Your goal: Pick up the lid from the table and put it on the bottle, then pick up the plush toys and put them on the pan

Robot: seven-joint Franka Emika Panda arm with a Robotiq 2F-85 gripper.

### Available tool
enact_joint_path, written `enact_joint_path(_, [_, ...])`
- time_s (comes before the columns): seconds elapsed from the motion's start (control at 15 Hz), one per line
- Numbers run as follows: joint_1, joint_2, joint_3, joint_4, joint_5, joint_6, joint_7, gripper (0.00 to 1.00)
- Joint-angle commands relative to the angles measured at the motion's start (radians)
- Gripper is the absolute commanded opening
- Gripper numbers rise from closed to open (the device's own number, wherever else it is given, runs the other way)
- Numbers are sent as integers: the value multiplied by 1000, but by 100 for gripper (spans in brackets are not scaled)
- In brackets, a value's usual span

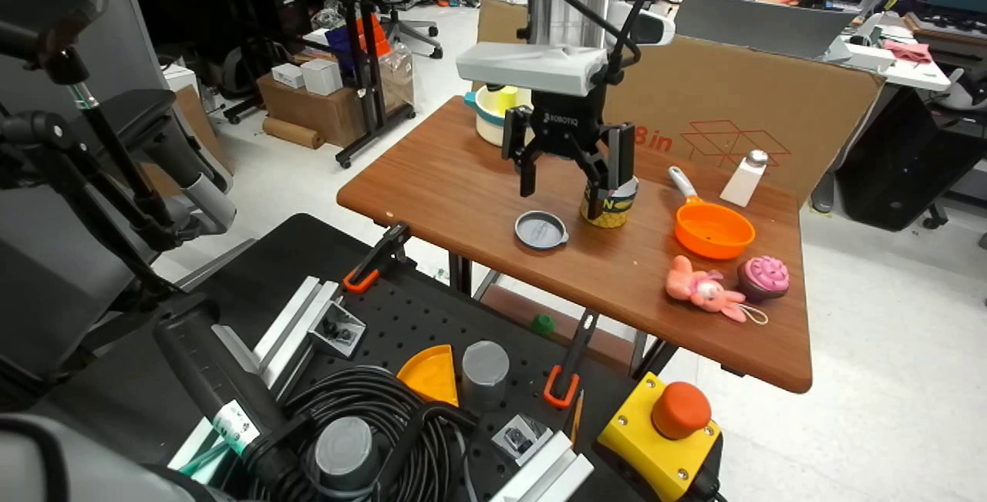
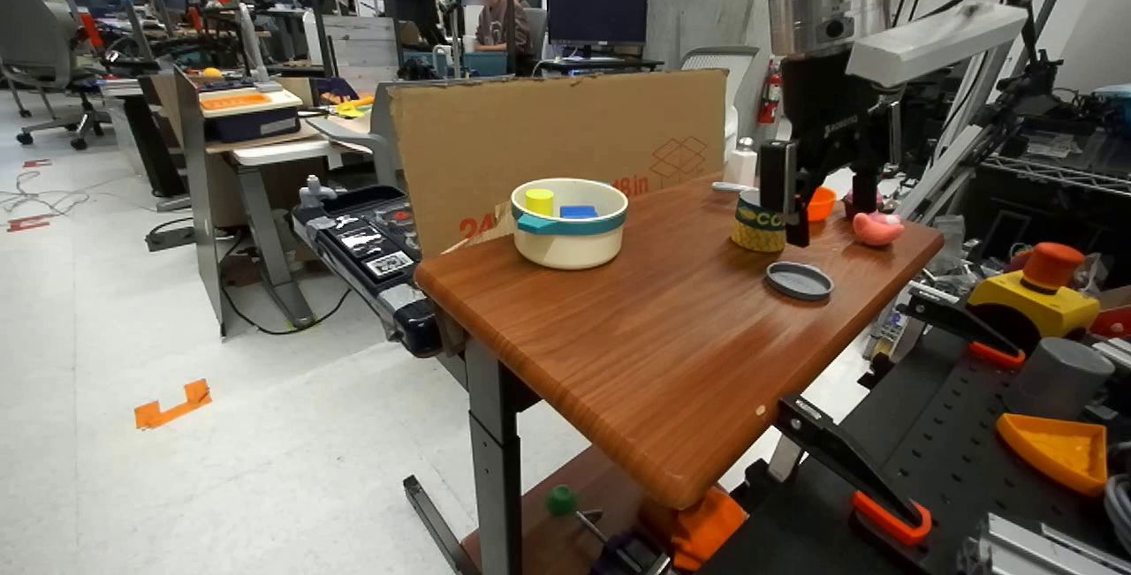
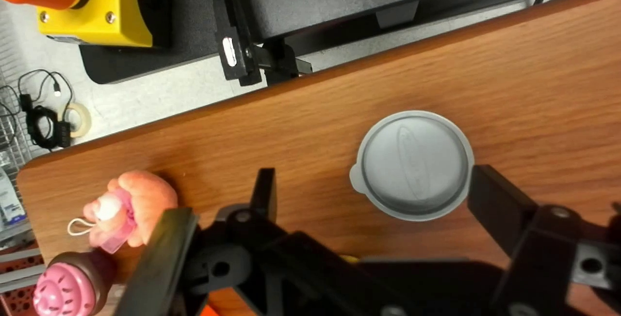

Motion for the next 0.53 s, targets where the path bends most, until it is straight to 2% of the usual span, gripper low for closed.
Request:
enact_joint_path(0.0, [12, 40, -20, 20, -40, 26, 34, 100])
enact_joint_path(0.47, [22, 55, -11, 28, -6, 61, 13, 100])
